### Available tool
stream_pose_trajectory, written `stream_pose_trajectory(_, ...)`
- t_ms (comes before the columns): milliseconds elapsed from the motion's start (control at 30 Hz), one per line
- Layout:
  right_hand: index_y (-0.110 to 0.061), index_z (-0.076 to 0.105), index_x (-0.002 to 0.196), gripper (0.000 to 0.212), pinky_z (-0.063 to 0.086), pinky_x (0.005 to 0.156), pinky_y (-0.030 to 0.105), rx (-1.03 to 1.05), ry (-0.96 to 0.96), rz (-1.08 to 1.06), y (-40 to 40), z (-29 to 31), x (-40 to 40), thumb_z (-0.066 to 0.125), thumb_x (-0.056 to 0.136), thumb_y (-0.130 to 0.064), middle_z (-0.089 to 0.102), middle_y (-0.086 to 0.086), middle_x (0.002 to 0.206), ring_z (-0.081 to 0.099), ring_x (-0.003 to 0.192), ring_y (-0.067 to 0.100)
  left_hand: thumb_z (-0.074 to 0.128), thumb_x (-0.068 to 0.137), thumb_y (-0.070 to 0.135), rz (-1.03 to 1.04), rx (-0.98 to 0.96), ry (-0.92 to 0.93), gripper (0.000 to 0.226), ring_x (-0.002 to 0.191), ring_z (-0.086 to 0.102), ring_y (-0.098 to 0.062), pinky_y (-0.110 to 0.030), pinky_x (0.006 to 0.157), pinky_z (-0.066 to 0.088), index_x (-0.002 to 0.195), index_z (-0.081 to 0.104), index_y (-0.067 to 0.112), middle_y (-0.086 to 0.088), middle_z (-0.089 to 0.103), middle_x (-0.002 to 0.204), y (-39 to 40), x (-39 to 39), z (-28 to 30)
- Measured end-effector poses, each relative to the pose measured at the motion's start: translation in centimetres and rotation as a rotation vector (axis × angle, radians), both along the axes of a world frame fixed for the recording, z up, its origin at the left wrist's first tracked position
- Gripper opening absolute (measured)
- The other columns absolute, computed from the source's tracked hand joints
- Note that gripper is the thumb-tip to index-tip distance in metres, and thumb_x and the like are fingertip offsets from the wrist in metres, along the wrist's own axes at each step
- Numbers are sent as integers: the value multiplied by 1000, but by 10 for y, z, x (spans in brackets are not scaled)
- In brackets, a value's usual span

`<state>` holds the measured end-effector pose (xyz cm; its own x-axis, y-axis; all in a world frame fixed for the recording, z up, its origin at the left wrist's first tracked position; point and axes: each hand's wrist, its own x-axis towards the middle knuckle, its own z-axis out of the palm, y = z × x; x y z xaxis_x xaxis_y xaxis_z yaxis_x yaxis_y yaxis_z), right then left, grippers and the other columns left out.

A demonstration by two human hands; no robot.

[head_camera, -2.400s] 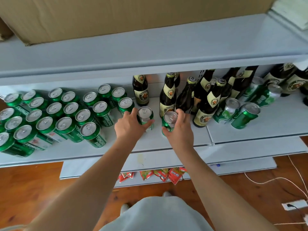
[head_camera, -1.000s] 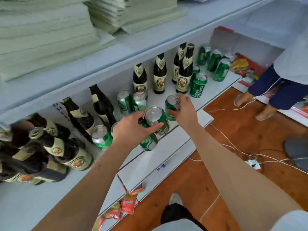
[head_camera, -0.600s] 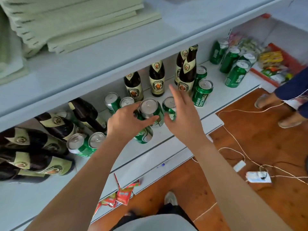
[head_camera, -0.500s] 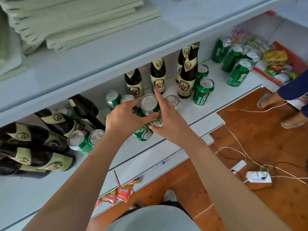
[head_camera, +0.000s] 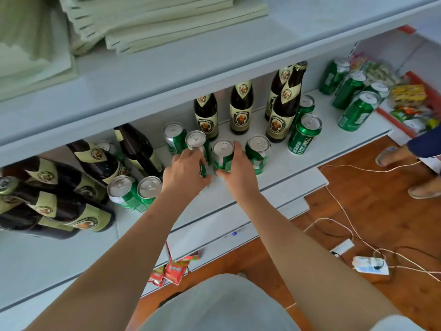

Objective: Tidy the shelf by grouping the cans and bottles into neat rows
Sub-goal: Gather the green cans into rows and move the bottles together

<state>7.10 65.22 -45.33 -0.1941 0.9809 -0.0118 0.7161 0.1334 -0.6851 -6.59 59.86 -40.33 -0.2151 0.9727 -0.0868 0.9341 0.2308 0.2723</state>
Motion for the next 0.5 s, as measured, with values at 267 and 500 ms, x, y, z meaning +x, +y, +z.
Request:
stream_pose_trajectory(267,-12,56,125,30,56,80,39,251,77,-288,-49,34,48,55,96,-17,66,5,107,64,95,20,83,76,28,50,126,-45,69,119,43,-34,-48,80,55,133,45,19,-10,35,134,-4,13,-13)
stream_pose_trajectory(500,-7,48,132,55,48,96,36,286,139,-501,18,29,148,71,85,-24,49,10,128,53,113,24,72,71,17,101,521,15,65,111,40,-41,-51,96,35,129,47,8,-22,40,128,-16,48,8)
